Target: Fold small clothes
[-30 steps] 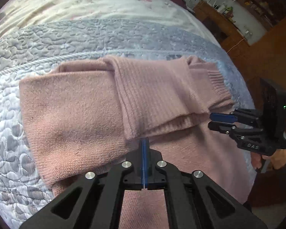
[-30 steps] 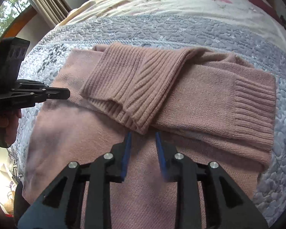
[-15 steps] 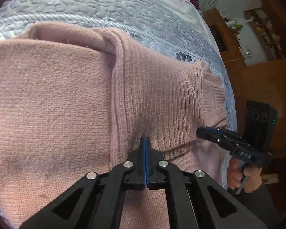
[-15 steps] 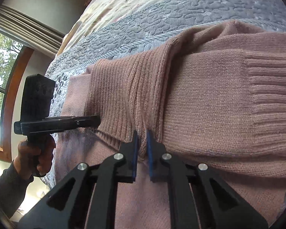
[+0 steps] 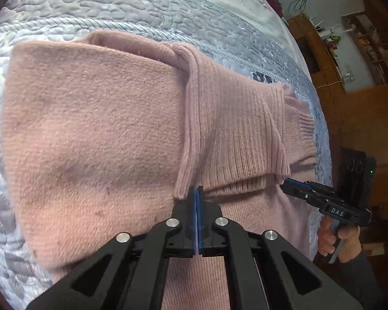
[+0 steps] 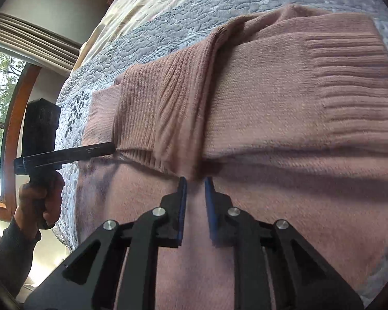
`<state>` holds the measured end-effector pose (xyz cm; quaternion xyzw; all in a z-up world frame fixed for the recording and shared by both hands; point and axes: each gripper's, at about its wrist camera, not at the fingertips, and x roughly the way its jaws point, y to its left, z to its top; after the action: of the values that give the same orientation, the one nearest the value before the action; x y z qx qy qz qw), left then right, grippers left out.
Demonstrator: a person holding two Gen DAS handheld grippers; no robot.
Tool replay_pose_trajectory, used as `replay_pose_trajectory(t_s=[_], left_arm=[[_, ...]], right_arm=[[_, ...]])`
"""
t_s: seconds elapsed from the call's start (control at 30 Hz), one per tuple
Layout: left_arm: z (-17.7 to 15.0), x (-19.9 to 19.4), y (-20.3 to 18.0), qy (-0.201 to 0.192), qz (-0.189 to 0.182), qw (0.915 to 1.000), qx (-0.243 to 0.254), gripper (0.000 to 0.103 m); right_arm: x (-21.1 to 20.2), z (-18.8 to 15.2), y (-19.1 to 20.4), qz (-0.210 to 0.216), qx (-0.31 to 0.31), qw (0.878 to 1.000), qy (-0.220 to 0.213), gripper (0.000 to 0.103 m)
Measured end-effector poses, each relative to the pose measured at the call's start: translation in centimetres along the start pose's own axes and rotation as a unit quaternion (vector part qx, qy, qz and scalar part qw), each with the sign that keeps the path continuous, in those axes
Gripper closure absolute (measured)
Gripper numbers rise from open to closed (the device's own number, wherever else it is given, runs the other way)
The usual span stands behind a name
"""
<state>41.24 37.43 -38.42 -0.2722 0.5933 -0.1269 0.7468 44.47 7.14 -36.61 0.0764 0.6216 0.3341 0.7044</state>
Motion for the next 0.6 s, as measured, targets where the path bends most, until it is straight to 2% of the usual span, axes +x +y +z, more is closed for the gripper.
replay_pose_trajectory(t_s=[0.03,0.13,0.17,0.23,0.27,0.3,0.4,0.47,0.6], left_arm=[[-1.0,-1.2,0.1,-0.007,-0.013,0.9999,0.002,0.092],[-5.5,-4.8,0.7,-0.029,-0.057,0.9979,-0.007,0.08],[-7.5,-6.1,1.1,-0.034,-0.06,0.9975,-0.012,0.077],[-12.1,-8.4,2.1,-0.041,-0.071,0.9962,-0.029,0.064],[-14.4,-9.7,2.8,-0.042,-0.078,0.9952,-0.04,0.061],[-16.8,-10.7,3.4,-0.042,-0.08,0.9946,-0.051,0.059],[-23.1,-13.0,5.0,-0.041,-0.069,0.9934,-0.082,0.046],[-26.8,-14.2,6.1,-0.041,-0.064,0.9918,-0.102,0.044],[-31.6,-13.8,7.1,-0.023,-0.066,0.9896,-0.126,0.04]], right_arm=[[-1.2,-0.8,-0.4,0.011,0.007,1.0,-0.005,0.083],[-5.3,-4.5,-2.0,0.039,0.036,0.998,-0.021,0.075],[-6.6,-6.1,-2.7,0.046,0.049,0.997,-0.022,0.072],[-9.0,-9.8,-4.2,0.056,0.074,0.995,-0.02,0.071],[-10.1,-11.6,-4.8,0.056,0.084,0.995,-0.018,0.066],[-11.1,-13.7,-5.5,0.054,0.095,0.994,-0.015,0.058],[-13.4,-19.1,-7.1,0.059,0.126,0.99,-0.002,0.05],[-14.6,-22.4,-8.0,0.063,0.151,0.987,0.005,0.043],[-14.4,-26.9,-8.4,0.063,0.161,0.984,0.032,0.042]])
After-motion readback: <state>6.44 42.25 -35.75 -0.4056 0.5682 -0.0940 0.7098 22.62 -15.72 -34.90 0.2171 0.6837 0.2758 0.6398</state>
